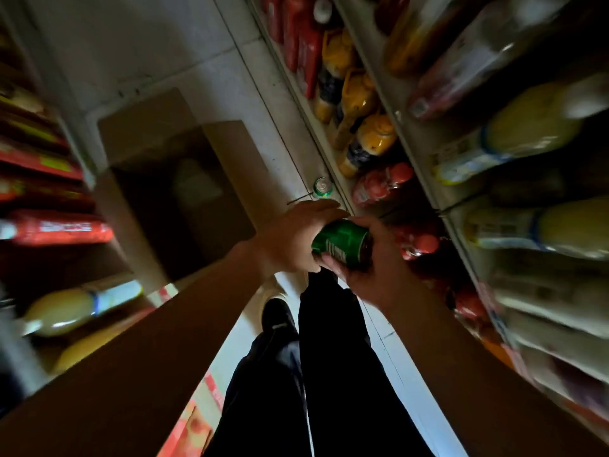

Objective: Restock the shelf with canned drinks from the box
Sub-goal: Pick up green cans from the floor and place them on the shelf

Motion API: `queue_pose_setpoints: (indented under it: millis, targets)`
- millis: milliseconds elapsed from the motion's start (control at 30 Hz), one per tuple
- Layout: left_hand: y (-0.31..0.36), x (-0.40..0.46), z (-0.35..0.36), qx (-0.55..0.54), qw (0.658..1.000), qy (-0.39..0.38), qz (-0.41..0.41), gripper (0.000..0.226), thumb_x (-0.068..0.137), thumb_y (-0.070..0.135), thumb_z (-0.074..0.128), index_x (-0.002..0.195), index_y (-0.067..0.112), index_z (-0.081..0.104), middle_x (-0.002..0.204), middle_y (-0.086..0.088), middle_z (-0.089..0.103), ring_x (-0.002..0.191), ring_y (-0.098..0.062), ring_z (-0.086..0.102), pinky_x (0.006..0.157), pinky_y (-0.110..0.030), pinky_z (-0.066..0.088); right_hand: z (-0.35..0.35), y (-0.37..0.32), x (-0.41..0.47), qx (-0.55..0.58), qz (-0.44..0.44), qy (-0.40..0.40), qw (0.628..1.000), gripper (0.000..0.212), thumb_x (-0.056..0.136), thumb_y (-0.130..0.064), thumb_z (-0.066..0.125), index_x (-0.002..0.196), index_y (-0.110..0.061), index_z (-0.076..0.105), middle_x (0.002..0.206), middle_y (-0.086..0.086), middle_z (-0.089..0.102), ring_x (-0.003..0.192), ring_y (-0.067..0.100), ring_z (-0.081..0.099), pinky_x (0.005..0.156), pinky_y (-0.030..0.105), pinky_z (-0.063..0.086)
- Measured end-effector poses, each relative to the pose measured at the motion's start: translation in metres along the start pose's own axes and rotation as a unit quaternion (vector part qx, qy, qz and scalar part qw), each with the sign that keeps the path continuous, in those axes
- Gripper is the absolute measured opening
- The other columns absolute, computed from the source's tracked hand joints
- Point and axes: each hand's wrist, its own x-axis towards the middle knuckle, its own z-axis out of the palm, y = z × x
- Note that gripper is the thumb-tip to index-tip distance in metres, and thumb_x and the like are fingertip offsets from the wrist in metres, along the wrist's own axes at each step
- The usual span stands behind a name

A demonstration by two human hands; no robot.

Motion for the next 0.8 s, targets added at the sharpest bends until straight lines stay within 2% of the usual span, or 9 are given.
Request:
queue_pose_setpoints:
  millis: [67,167,233,333,400,500,600,700,800]
  targets:
    - [0.054,-0.03,-0.033,-0.001,1.0,-0.022,0.009,0.064,0.058,0.045,0.07,0.116,0.022,0.056,0.103,0.004,0.062,0.094,-0.016,0.061,0.076,-0.026,0.046,0.016,-0.004,-0.074,-0.034,-0.019,0.007,0.999,0.049,0.081,-0.037,0.069,0.12,-0.008,0.064,0.109,0.019,0.063,0.094,0.037,0.068,0.05,0.036,0.058]
    - [0.115,-0.067,-0.06,-0.013,1.0,-0.006,0.026,0.076,0.053,0.04,0.089,0.118,0.025,0.052,0.1,0.008,0.062,0.089,-0.009,0.06,0.073,-0.021,0.047,0.033,-0.013,-0.164,-0.123,-0.051,0.037,0.99,0.065,0.082,-0.059,0.065,0.127,-0.012,0.06,0.108,0.016,0.063,0.056,0.028,0.069,0.038,0.029,0.051]
    - [0.172,-0.095,-0.084,-0.056,0.998,0.013,0.039,0.079,0.057,0.033,0.091,0.123,0.028,0.048,0.1,0.011,0.064,0.09,-0.006,0.064,0.075,-0.026,0.054,0.038,-0.024,-0.24,-0.217,-0.103,0.069,0.968,0.067,0.079,-0.072,0.058,0.117,-0.018,0.066,0.102,0.013,0.073,0.059,0.029,0.072,0.043,0.031,0.054]
    - [0.235,-0.12,-0.106,-0.15,0.988,0.032,0.031,0.083,0.058,0.014,0.087,0.122,0.038,0.041,0.106,0.01,0.066,0.097,-0.003,0.066,0.078,-0.032,0.058,0.034,-0.029,-0.327,-0.356,-0.126,0.057,0.924,0.095,0.069,-0.092,0.035,0.109,-0.012,0.067,0.091,0.022,0.074,0.073,0.035,0.073,0.055,0.032,0.058]
    - [0.277,-0.133,-0.123,-0.183,0.982,0.043,0.032,0.087,0.055,0.01,0.086,0.124,0.034,0.039,0.114,0.008,0.063,0.104,-0.005,0.065,0.083,-0.039,0.058,0.029,-0.032,-0.387,-0.39,-0.195,0.04,0.899,0.099,0.063,-0.096,0.039,0.114,-0.017,0.066,0.101,0.017,0.074,0.085,0.03,0.074,0.065,0.035,0.06]
    - [0.338,-0.15,-0.14,-0.201,0.977,0.048,0.049,0.096,0.053,0.004,0.084,0.133,0.024,0.034,0.118,0.0,0.061,0.107,-0.013,0.065,0.086,-0.045,0.057,0.014,-0.029,-0.465,-0.394,-0.375,-0.023,0.839,0.058,0.072,-0.066,0.064,0.122,-0.038,0.057,0.121,-0.008,0.067,0.104,0.008,0.068,0.077,0.028,0.06]
    - [0.395,-0.165,-0.144,-0.203,0.975,0.046,0.073,0.093,0.055,-0.004,0.084,0.13,0.022,0.035,0.121,-0.006,0.058,0.113,-0.019,0.063,0.088,-0.044,0.057,-0.012,-0.024,-0.522,-0.395,-0.507,-0.039,0.765,0.085,0.068,-0.031,0.083,0.142,-0.031,0.042,0.134,-0.008,0.058,0.119,0.01,0.06,0.09,0.035,0.057]
    - [0.451,-0.18,-0.131,-0.191,0.973,0.058,0.113,0.094,0.054,0.004,0.091,0.126,0.043,0.045,0.122,0.007,0.062,0.114,-0.006,0.061,0.094,-0.031,0.054,-0.048,-0.014,-0.566,-0.457,-0.616,0.035,0.641,0.081,0.072,-0.026,0.084,0.142,-0.034,0.045,0.137,-0.015,0.055,0.124,0.006,0.056,0.094,0.039,0.055]
    - [0.497,-0.198,-0.107,-0.19,0.973,0.053,0.122,0.086,0.06,0.003,0.09,0.112,0.057,0.049,0.109,0.031,0.065,0.106,0.012,0.059,0.085,-0.009,0.047,-0.084,-0.003,-0.599,-0.426,-0.659,0.065,0.617,0.074,0.07,-0.031,0.086,0.136,-0.034,0.053,0.129,-0.016,0.06,0.119,0.003,0.058,0.092,0.035,0.056]
